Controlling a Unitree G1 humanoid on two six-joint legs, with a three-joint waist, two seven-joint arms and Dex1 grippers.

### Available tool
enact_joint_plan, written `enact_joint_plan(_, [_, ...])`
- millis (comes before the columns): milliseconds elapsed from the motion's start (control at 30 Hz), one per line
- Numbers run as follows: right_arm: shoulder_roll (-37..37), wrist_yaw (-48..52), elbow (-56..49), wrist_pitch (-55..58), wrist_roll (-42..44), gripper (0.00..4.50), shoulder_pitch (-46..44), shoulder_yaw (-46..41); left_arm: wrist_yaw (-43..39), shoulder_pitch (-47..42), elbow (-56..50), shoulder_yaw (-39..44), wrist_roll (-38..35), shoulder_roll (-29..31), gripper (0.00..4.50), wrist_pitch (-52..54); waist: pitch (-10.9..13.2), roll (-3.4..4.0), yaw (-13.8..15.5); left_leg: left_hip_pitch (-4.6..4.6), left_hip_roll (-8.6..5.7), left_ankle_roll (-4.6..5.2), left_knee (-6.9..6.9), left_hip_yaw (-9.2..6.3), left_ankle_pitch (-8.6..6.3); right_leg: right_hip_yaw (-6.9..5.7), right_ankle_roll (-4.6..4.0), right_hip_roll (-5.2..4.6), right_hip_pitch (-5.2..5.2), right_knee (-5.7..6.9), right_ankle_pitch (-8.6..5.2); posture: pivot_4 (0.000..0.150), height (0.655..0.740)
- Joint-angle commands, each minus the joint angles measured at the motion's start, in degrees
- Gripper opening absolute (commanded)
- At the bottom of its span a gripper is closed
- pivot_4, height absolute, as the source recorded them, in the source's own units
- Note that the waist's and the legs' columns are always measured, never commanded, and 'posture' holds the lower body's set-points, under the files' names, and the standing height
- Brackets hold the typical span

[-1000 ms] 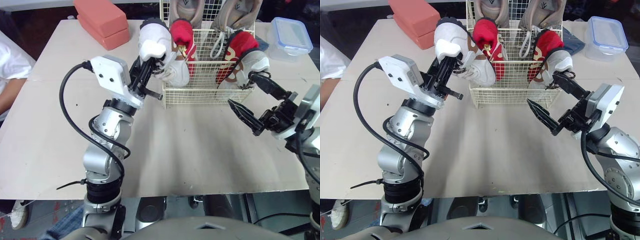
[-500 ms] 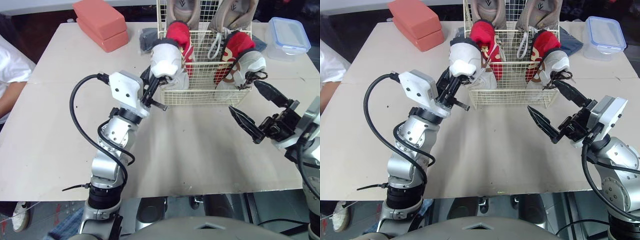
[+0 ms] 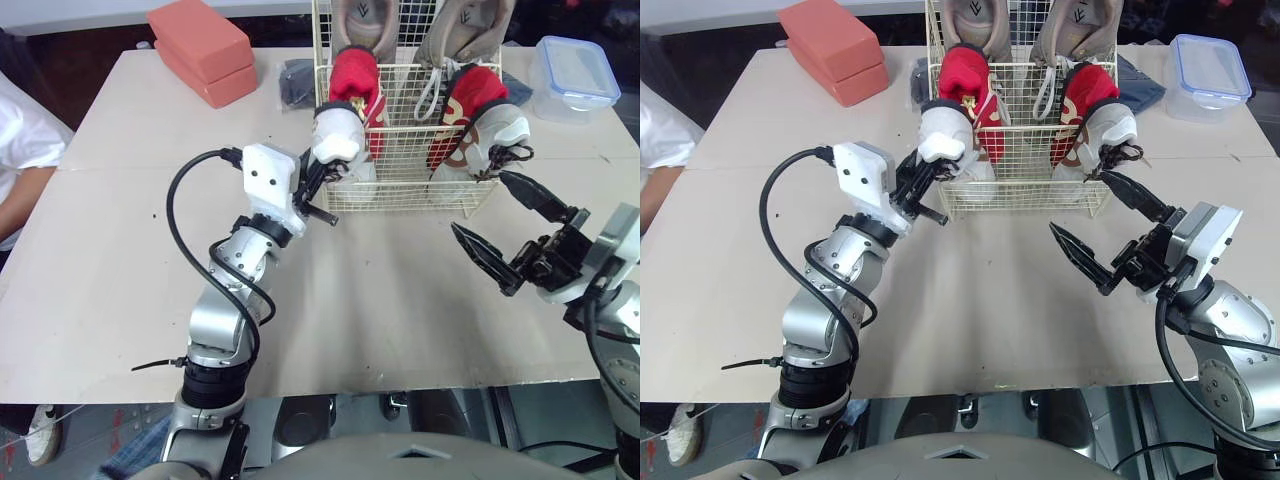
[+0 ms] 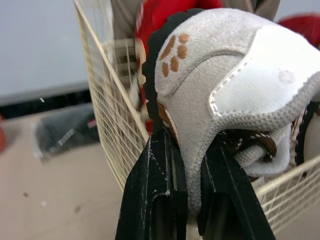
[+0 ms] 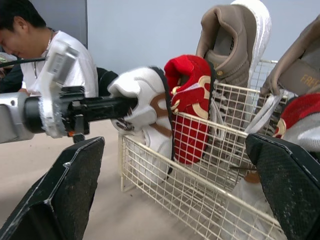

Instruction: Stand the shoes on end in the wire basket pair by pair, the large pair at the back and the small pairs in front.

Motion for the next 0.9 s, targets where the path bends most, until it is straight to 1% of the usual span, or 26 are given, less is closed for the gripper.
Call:
enact_joint_plan(33, [0.36,0.26,-0.28,-1.85,-0.32,4.47,-0.32,-0.52,-1.71,1.87,2.99,-1.49,-1.05,0.76,0.0,6.77,-0.06,0.04,0.03,0.0,0.0,0.0,-0.01,0.0,0.0,0.0,0.0,0.0,0.0,-0.01,0.0,0.15,0.686])
enact_joint_plan(100, [0.5,0.33,-0.13,-2.13,-0.5,4.47,-0.3,-0.38,-2.42,1.45,3.22,-1.59,-1.16,1.09,0.0,7.46,-0.15,0.08,0.04,0.0,0.0,0.0,-0.01,0.01,0.0,0.01,0.0,-0.01,0.0,-0.02,0.0,0.15,0.686])
enact_joint_plan(133, [0.6,0.35,-0.12,-2.25,-0.55,4.5,-0.3,-0.35,-2.75,1.04,3.31,-1.27,-1.71,1.16,0.98,8.18,-0.18,0.08,0.06,0.0,0.0,0.0,-0.01,0.01,0.0,0.01,0.0,-0.01,0.0,-0.02,0.0,0.15,0.686])
enact_joint_plan(167, [0.66,0.4,-0.08,-2.34,-0.56,4.5,-0.32,-0.33,-3.09,0.64,3.39,-0.94,-2.29,1.25,1.14,8.7,-0.2,0.1,0.09,0.01,0.0,0.0,-0.01,0.0,0.0,0.0,0.0,-0.01,0.01,-0.02,0.0,0.15,0.686])
enact_joint_plan(233, [0.71,0.47,-0.07,-2.54,-0.56,4.5,-0.29,-0.29,-3.77,0.22,3.16,0.03,-3.94,1.18,2.04,10.3,-0.25,0.1,0.2,0.01,-0.01,0.0,-0.01,-0.01,0.0,-0.01,0.0,-0.02,0.01,-0.01,0.0,0.15,0.686])
enact_joint_plan(267, [0.71,0.49,-0.01,-2.65,-0.52,4.5,-0.26,-0.3,-4.22,0.29,2.84,0.54,-4.75,1.13,2.69,10.46,-0.27,0.11,0.24,0.03,-0.01,0.0,0.0,-0.02,0.0,-0.03,0.0,-0.03,0.03,-0.01,0.0,0.15,0.686])
enact_joint_plan(400, [0.78,0.87,0.21,-2.98,-0.27,4.5,0.13,-0.47,-5.44,1.51,1.12,1.59,-6.36,1.41,4.39,9.31,-0.28,0.12,0.19,0.21,-0.02,0.01,0.01,-0.05,0.0,-0.06,-0.01,-0.05,0.24,-0.01,0.0,0.15,0.686])
enact_joint_plan(500, [0.5,2.23,1.36,-3.59,0.04,4.5,1.16,-1.57,-8.66,5.79,-2.64,2.68,-8.88,2.08,4.46,5.88,-0.25,0.12,0.03,0.27,-0.02,0.01,0.0,-0.05,-0.01,-0.05,-0.02,-0.05,0.27,0.0,0.0,0.15,0.686])
enact_joint_plan(600, [-0.81,4.68,3.99,-4.59,0.51,4.5,2.42,-3.93,-12.0,10.49,-5.9,5.65,-12.34,3.45,4.46,3.64,-0.19,0.06,0.1,-0.11,0.01,0.0,-0.01,-0.05,0.0,-0.03,-0.03,-0.04,-0.07,0.0,0.0,0.15,0.686])
enact_joint_plan(633, [-1.22,5.55,4.87,-4.86,0.63,4.5,2.82,-4.58,-12.85,11.46,-6.29,6.7,-13.12,4.03,4.46,3.01,-0.18,0.05,0.2,-0.1,0.01,0.0,-0.01,-0.04,0.0,-0.02,-0.05,-0.04,-0.07,-0.01,0.02,0.15,0.686])
enact_joint_plan(767, [-3.35,10.72,11.4,-6.51,0.57,4.5,4.49,-7.61,-19.37,16.51,-6.02,12.57,-16.91,8.41,4.46,-0.15,-0.18,0.05,0.22,-0.11,0.0,0.01,-0.02,-0.04,-0.01,-0.06,-0.03,-0.06,-0.05,-0.07,0.0,0.15,0.686])
enact_joint_plan(900, [-5.25,16.39,20.11,-9.4,-0.98,4.5,4.91,-9.01,-25.26,21.34,-3.27,15.9,-18.14,13.0,4.46,-2.92,-0.15,0.09,0.12,-0.07,0.0,0.04,-0.04,0.0,-0.03,-0.03,-0.08,-0.06,-0.06,-0.08,-0.04,0.15,0.686])
